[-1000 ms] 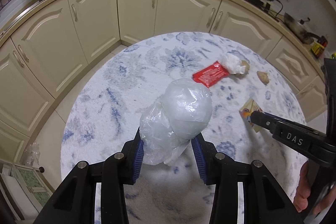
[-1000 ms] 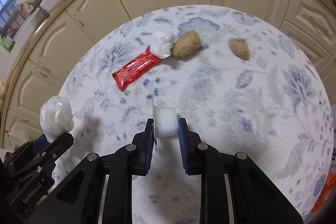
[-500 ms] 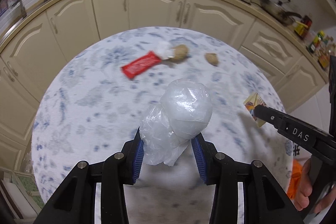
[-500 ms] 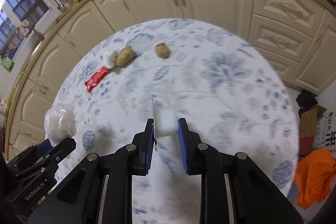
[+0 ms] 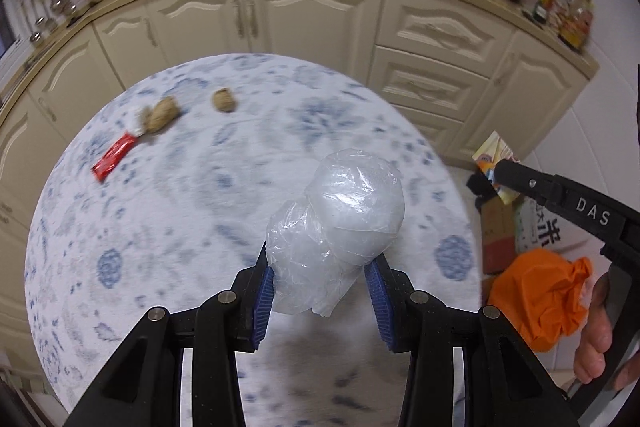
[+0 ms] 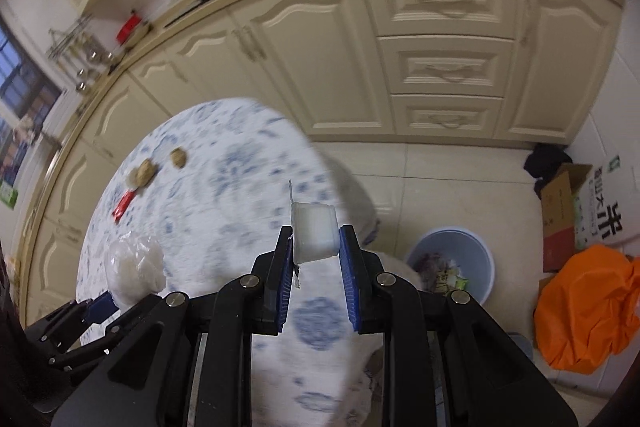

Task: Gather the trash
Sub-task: 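Carry the plastic bag and white cup over the blue bin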

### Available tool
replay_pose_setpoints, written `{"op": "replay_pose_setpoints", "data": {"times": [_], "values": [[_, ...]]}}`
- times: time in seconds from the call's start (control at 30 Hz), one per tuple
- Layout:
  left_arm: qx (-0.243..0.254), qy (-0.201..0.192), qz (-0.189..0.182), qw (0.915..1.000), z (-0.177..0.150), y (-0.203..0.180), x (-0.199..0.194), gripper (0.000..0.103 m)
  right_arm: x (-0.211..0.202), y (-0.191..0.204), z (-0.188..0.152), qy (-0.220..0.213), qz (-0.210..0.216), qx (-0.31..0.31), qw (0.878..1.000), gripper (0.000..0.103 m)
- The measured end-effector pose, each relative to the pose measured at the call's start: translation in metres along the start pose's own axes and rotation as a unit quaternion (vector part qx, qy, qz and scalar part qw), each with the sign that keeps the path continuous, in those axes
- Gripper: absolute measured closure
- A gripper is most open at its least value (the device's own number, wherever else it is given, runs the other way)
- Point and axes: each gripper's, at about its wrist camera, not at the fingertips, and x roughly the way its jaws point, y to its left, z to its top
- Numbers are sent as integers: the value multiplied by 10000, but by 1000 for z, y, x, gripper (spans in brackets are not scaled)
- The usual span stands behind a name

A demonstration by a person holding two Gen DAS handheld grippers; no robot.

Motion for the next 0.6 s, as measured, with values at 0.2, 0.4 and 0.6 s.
{"op": "replay_pose_setpoints", "data": {"times": [0.2,0.4,0.6], "values": [[458,100,-167,9988,13,-62,21,64,-13,-69,1,-102,-434,474,9979,81],[873,246,-363,9952,28,-121,52,64,-23,-134,-2,-89,-729,989,9924,81],[1221,445,-527,9901,38,-174,86,64,-28,-187,-8,-21,-1001,1333,9860,81]]}}
